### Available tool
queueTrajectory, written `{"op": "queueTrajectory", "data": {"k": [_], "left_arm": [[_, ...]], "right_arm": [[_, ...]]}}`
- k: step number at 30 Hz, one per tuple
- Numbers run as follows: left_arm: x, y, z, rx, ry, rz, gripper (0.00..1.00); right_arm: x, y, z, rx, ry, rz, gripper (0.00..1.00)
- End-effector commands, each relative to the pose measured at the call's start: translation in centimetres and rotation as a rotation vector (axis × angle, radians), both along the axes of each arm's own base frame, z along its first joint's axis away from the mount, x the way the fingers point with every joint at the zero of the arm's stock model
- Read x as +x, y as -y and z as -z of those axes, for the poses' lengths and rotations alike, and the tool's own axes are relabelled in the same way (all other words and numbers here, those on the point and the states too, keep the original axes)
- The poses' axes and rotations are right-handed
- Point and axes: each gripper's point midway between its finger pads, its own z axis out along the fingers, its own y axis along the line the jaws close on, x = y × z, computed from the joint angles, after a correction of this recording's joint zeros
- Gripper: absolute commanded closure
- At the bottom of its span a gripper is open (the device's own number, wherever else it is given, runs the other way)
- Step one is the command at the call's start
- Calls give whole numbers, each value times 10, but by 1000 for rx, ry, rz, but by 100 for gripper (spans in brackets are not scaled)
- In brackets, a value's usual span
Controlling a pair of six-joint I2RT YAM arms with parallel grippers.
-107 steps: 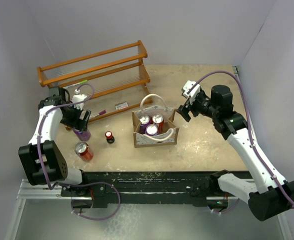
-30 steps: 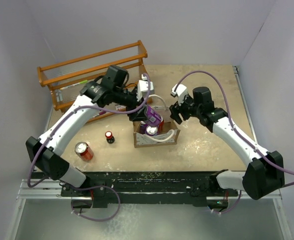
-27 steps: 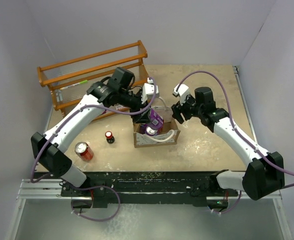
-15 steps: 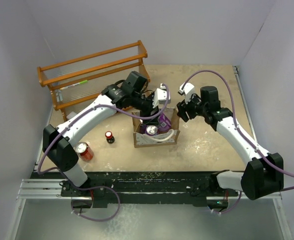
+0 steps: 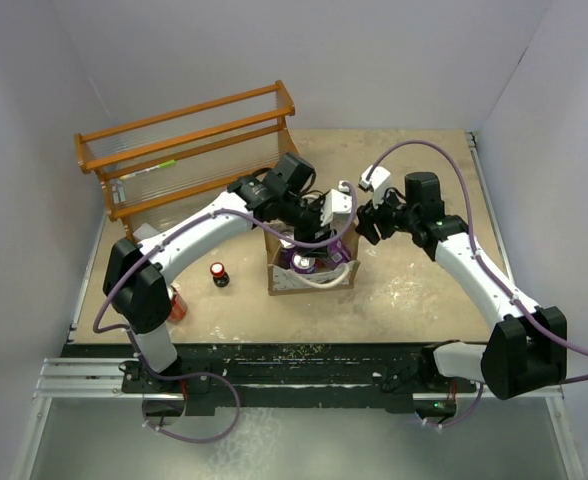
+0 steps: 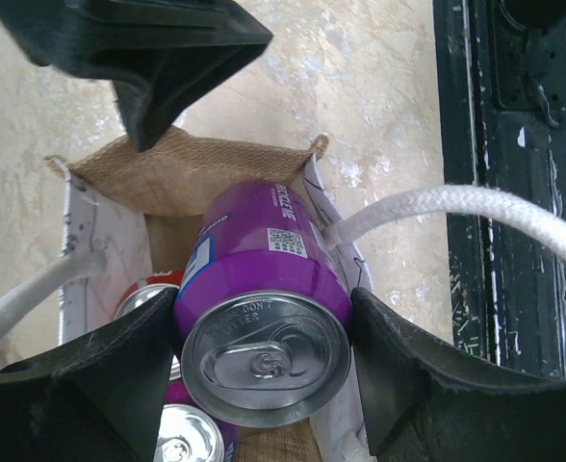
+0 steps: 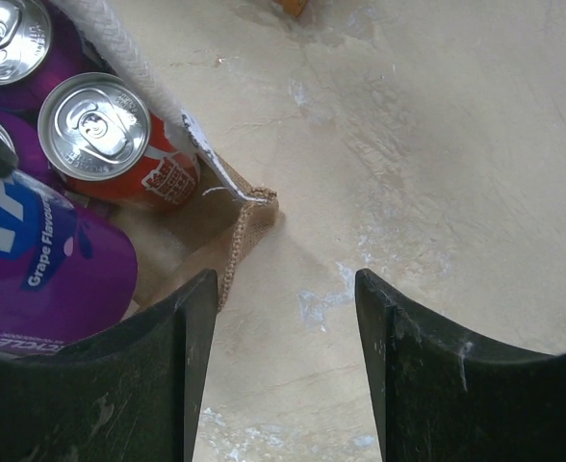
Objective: Place the beverage into the canvas bag
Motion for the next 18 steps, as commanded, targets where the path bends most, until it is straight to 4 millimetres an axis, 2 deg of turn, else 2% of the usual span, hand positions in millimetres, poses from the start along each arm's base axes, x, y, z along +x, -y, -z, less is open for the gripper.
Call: {"op": "queueTrajectory", "data": {"k": [1, 9, 18], "left_arm": [[-8, 15, -23, -55, 75, 92, 100], [-9, 10, 9, 109, 126, 106, 100], [-5, 21, 27, 173, 157, 102, 100]], "right_arm": [[-1, 2, -10, 0, 38, -20, 39], [-1, 3, -12, 1, 40, -21, 40], [-3, 3, -15, 6, 48, -26, 39]]}}
